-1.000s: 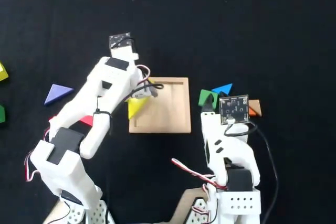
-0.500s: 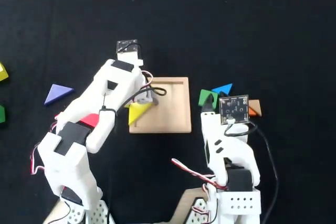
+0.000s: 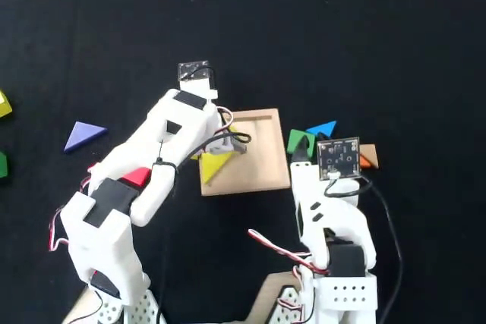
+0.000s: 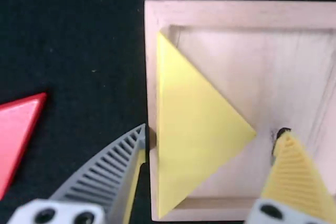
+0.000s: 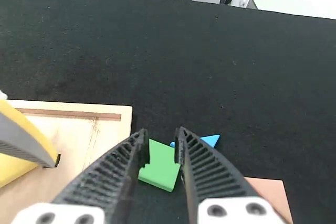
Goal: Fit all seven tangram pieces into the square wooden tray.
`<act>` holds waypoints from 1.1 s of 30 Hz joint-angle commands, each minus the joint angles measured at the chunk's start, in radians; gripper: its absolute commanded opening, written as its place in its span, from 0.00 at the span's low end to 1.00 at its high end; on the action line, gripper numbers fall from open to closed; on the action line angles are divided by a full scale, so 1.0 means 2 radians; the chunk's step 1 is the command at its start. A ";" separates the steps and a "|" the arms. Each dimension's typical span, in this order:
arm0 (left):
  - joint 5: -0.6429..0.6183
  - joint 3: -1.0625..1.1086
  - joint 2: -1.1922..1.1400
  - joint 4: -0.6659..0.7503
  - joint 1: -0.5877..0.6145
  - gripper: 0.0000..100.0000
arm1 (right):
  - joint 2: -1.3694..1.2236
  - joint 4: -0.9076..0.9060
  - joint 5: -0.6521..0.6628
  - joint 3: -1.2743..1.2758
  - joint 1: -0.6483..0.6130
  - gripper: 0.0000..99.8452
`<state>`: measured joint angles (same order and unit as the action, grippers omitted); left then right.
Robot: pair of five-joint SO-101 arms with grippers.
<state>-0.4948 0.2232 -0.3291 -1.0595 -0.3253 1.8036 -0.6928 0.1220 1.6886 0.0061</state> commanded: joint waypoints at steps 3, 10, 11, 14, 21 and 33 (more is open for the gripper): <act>-0.005 -0.023 0.043 0.001 -0.008 0.37 | 0.045 0.013 0.005 -0.002 0.008 0.10; -0.002 -0.025 0.094 -0.027 -0.012 0.37 | 0.045 0.013 0.005 -0.002 0.008 0.10; -0.002 -0.023 0.097 -0.026 -0.011 0.37 | 0.045 0.013 0.005 -0.002 0.008 0.10; -0.002 -0.021 0.090 -0.024 -0.011 0.37 | 0.045 0.013 0.005 -0.002 0.008 0.10; -0.002 -0.036 0.034 -0.017 -0.011 0.37 | 0.045 0.013 0.005 -0.002 0.008 0.10; -0.003 -0.059 0.020 -0.019 -0.043 0.37 | 0.045 0.013 0.005 -0.002 0.008 0.10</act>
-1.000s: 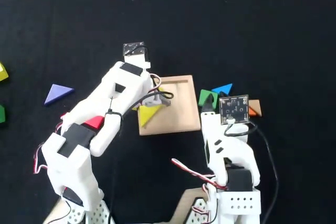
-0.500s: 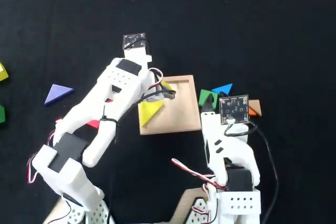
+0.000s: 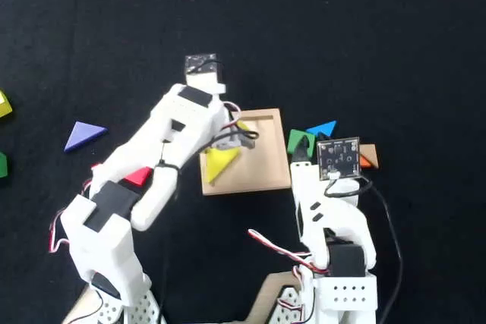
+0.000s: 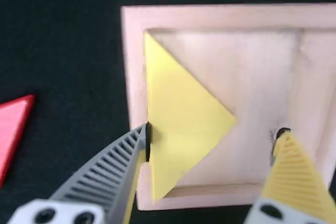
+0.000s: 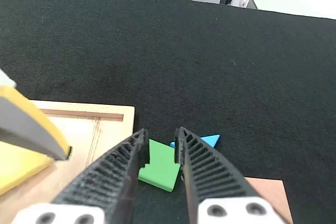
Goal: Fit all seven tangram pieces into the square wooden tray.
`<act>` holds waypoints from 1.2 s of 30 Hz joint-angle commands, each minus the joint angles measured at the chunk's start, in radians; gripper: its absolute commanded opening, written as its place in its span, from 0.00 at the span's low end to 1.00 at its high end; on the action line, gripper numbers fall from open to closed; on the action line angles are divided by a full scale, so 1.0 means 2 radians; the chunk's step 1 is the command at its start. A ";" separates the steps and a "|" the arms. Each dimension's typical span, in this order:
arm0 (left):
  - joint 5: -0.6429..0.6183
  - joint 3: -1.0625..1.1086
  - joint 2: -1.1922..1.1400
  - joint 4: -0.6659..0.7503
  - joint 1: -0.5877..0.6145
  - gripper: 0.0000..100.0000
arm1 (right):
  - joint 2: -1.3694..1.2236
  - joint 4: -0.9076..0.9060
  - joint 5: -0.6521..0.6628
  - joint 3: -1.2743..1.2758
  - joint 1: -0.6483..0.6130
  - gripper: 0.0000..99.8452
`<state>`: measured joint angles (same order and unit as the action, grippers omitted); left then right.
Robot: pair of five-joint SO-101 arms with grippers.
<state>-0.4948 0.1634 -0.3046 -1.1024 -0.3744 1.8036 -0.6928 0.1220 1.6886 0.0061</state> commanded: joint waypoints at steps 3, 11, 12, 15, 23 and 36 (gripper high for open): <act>-0.004 -0.030 0.008 0.002 -0.019 0.37 | 0.045 0.013 0.005 -0.002 0.008 0.10; -0.001 -0.056 0.032 -0.022 -0.043 0.37 | 0.045 0.013 0.005 -0.002 0.008 0.10; -0.001 -0.061 0.035 -0.022 -0.053 0.37 | 0.045 0.013 0.005 -0.002 0.008 0.10; -0.001 -0.065 0.021 -0.002 -0.079 0.37 | 0.045 0.013 0.005 -0.002 0.008 0.10; -0.002 -0.095 -0.058 0.015 -0.091 0.37 | 0.045 0.013 0.005 -0.002 0.008 0.10; -0.002 -0.096 -0.065 -0.002 -0.047 0.37 | 0.045 0.013 0.005 -0.002 0.008 0.10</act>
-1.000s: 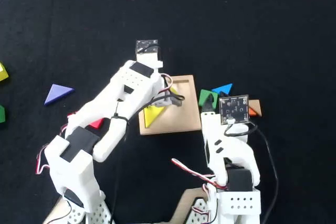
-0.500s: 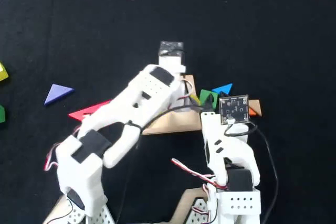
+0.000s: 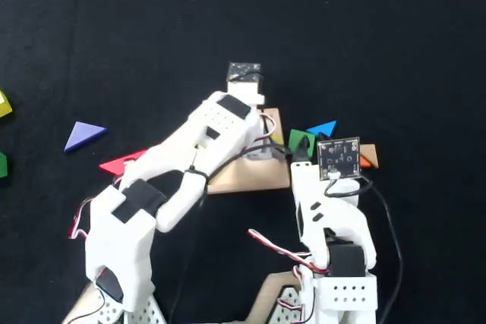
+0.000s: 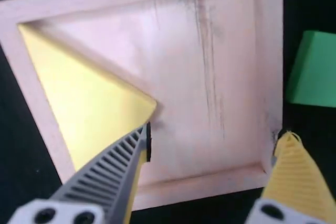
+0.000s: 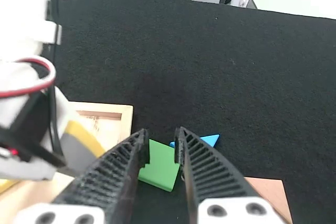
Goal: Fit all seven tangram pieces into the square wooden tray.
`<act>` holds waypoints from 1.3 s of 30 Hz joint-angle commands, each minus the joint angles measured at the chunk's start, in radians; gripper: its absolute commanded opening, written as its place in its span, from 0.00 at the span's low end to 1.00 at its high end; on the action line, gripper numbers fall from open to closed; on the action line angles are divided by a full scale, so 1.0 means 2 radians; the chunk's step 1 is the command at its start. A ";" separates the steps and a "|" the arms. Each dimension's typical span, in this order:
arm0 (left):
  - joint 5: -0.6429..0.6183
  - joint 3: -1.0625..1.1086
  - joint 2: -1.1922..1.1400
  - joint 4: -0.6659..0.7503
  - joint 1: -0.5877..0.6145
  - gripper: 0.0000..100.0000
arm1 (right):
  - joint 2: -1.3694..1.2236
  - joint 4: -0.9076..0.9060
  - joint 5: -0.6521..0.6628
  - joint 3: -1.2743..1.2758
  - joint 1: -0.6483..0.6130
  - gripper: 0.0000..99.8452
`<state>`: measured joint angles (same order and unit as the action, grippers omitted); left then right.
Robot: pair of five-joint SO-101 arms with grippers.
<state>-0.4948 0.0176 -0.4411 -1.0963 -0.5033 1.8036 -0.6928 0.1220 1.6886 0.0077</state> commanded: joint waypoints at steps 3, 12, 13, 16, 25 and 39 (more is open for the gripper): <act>-0.002 -0.019 0.005 -0.015 0.031 0.37 | 0.045 0.013 0.005 -0.002 0.008 0.10; -0.002 -0.014 0.005 -0.051 0.072 0.37 | 0.045 0.013 0.005 -0.002 0.008 0.10; -0.001 -0.014 0.005 -0.055 0.076 0.37 | 0.045 0.013 0.005 -0.002 0.008 0.10; -0.001 -0.014 0.005 -0.068 0.079 0.37 | 0.045 0.013 0.005 -0.002 0.008 0.10; -0.001 -0.046 0.033 -0.110 0.065 0.37 | 0.045 0.013 0.005 -0.002 0.008 0.10; 0.043 -0.044 0.058 -0.023 -0.009 0.37 | 0.045 0.013 0.005 -0.002 0.008 0.10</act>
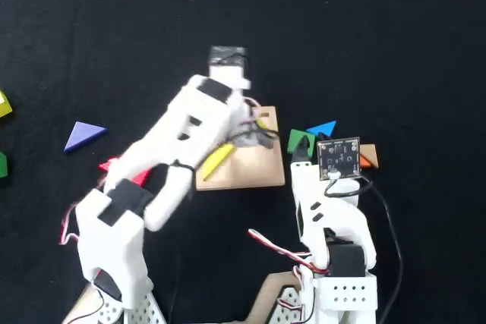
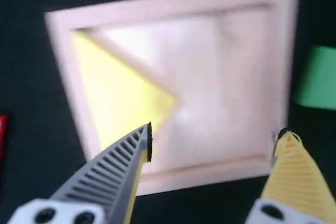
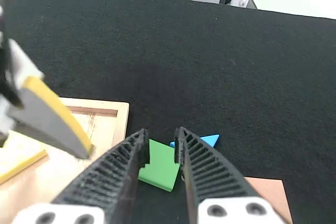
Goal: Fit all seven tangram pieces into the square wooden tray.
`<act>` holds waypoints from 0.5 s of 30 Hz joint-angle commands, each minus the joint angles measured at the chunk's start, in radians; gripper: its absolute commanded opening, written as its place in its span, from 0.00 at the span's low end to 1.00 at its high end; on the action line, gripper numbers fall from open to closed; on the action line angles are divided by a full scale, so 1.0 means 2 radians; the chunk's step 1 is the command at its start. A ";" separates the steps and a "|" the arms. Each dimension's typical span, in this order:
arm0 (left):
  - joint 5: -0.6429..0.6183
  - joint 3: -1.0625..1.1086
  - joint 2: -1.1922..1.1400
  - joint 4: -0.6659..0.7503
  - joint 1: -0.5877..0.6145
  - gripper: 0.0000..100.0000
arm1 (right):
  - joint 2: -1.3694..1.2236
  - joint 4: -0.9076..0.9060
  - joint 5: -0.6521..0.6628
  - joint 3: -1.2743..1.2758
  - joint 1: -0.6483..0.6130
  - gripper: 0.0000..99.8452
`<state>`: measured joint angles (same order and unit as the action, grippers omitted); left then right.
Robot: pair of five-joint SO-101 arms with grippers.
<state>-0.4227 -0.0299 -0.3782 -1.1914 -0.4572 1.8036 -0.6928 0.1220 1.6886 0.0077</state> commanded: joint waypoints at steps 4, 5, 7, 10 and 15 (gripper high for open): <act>0.007 -0.017 0.005 0.085 -0.034 0.37 | 0.045 0.013 0.005 -0.002 0.008 0.10; 0.006 -0.020 -0.001 0.089 -0.034 0.37 | 0.045 0.013 0.005 -0.002 0.008 0.10; 0.006 -0.033 -0.015 0.086 -0.034 0.37 | 0.045 0.013 0.005 -0.002 0.008 0.10; 0.006 -0.042 -0.038 0.086 -0.035 0.37 | 0.045 0.013 0.005 -0.002 0.008 0.10; 0.006 -0.043 -0.054 0.090 -0.029 0.37 | 0.045 0.013 0.005 -0.002 0.008 0.10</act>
<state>-0.4196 -0.0545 -0.4918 -1.0257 -0.5171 1.8036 -0.6928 0.1220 1.6886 0.0077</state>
